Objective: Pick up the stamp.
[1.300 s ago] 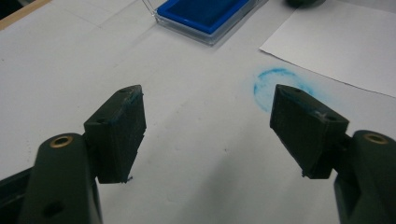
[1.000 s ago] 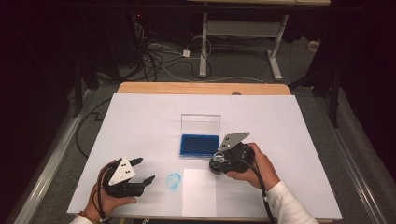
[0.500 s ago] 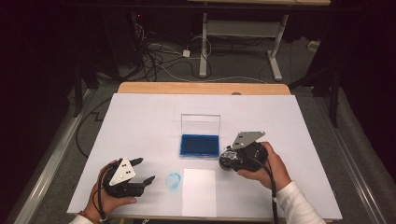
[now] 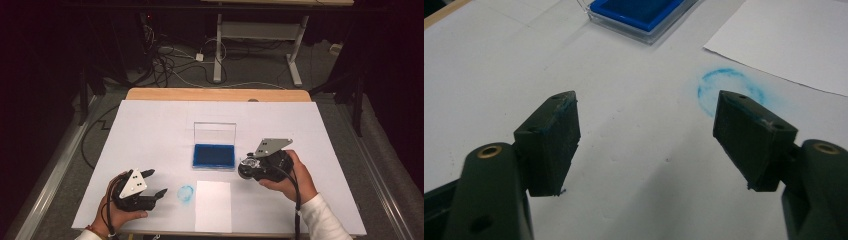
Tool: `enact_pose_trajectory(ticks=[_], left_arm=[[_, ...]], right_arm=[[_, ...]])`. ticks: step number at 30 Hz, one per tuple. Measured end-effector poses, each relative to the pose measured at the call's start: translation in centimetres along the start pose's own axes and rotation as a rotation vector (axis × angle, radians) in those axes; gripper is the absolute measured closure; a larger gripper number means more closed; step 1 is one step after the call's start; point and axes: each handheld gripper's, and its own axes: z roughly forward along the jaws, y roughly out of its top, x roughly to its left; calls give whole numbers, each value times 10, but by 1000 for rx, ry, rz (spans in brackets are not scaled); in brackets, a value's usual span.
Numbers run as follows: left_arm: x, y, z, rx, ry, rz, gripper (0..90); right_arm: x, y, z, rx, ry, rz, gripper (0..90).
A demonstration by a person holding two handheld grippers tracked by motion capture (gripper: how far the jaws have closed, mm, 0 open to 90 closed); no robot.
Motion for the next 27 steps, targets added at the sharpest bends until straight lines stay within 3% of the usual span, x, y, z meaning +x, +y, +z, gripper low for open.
enact_pose_trajectory(ticks=[18,27], left_arm=[[-3,-2,4,27,-1,10,262],[-3,-2,4,23,-13,-5,261]], right_arm=[[5,10,-4,-50,12,-25,569],[10,17,-4,-73,23,-47,569]])
